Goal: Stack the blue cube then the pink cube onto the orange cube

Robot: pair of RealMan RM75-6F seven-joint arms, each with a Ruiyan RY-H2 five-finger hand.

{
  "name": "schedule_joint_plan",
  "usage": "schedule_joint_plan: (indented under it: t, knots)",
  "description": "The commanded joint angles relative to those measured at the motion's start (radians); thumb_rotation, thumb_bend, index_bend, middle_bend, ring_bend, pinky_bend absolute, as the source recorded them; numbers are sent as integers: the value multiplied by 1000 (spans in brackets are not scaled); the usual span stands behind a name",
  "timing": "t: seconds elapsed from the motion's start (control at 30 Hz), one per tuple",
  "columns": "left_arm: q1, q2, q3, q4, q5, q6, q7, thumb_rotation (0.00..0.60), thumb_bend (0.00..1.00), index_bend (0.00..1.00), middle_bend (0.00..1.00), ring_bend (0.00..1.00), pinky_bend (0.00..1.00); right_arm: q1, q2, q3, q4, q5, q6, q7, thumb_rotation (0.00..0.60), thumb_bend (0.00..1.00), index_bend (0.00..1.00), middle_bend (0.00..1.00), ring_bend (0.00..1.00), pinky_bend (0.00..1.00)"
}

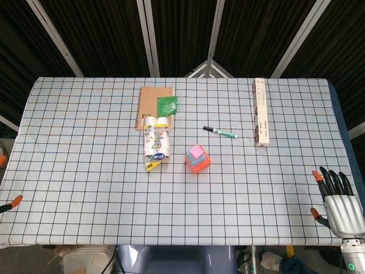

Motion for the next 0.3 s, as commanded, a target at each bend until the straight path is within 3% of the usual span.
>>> schedule_joint_plan:
  t: [0.03,0.3]
  knots:
    - [1,1,0,0,1,1,-1,600,121,85,0,0,0,-19,-13,20,30,11,-35,25,600,280,0,0,0,0]
    - [-7,-6,4,3,18,-4,12,600,120,84,0,0,0,-42,-27,66,46,-35,-30,32,600,280,0,0,0,0]
